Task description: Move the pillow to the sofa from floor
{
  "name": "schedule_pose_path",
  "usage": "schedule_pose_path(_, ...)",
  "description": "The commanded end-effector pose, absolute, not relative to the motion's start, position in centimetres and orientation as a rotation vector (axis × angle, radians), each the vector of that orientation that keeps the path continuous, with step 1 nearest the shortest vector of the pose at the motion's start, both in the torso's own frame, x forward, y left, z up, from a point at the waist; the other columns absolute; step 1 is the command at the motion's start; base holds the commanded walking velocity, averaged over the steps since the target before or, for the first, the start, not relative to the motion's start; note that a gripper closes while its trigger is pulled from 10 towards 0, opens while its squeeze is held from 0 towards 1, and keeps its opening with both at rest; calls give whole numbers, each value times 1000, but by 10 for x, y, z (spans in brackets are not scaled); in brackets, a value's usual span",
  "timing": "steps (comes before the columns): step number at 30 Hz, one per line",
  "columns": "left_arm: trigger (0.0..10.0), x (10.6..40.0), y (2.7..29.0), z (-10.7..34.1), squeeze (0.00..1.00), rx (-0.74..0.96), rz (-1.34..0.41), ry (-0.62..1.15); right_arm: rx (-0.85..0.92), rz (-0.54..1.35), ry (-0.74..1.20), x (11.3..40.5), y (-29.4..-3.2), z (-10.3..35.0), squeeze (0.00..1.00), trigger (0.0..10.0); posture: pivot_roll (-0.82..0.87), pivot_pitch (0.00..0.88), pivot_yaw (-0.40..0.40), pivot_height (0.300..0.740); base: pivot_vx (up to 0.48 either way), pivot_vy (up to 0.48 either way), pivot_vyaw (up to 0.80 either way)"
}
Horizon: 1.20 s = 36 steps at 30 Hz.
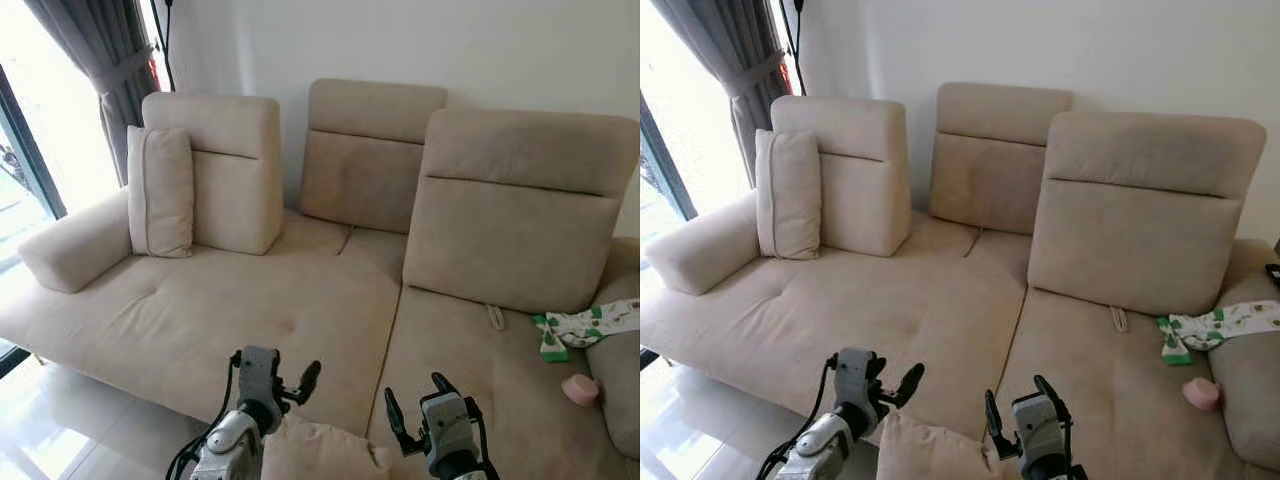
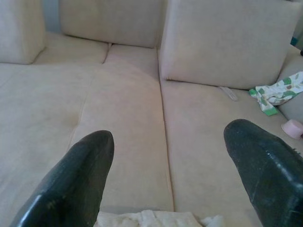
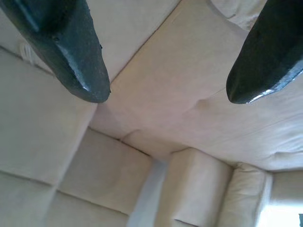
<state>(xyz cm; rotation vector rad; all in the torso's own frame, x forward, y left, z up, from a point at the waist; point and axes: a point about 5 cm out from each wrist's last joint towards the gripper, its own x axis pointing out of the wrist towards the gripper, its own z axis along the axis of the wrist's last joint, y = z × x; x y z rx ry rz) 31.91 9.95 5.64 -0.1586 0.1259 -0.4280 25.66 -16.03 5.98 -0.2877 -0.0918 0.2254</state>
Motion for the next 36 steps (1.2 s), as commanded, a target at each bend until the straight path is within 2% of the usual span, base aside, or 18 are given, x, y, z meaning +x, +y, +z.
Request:
schedule_pose_path(1, 10000, 316, 104, 53, 0, -158, -419, 130, -237, 279, -58, 253, -158, 53, 0, 10000, -38, 0, 45, 740, 0, 0, 0)
schedule_pose_path(14, 10000, 312, 98, 51, 0, -128, -427, 128, -197, 305, -48, 252, -152, 52, 0, 10000, -39, 0, 39, 740, 0, 0, 0)
schedule_pose_path(36, 10000, 313, 93, 54, 0, -98, -454, 116, -161, 347, -24, 249, -151, 46, 0, 10000, -53, 0, 43, 660, 0, 0, 0)
